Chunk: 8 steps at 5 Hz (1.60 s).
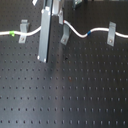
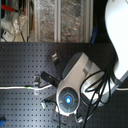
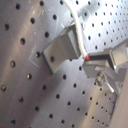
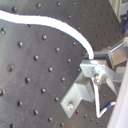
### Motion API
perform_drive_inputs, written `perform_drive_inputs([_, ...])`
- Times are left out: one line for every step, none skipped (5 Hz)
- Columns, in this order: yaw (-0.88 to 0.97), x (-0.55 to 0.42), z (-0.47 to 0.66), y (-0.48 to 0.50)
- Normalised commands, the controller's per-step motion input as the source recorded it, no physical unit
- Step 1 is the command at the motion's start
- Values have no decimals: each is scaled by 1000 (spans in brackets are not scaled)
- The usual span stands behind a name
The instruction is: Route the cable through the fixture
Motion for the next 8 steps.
perform_drive_inputs([-46,13,749,41])
perform_drive_inputs([0,-3,7,-12])
perform_drive_inputs([280,-271,38,72])
perform_drive_inputs([343,-507,4,63])
perform_drive_inputs([0,3,283,4])
perform_drive_inputs([0,345,660,19])
perform_drive_inputs([0,-7,9,-16])
perform_drive_inputs([0,0,13,0])
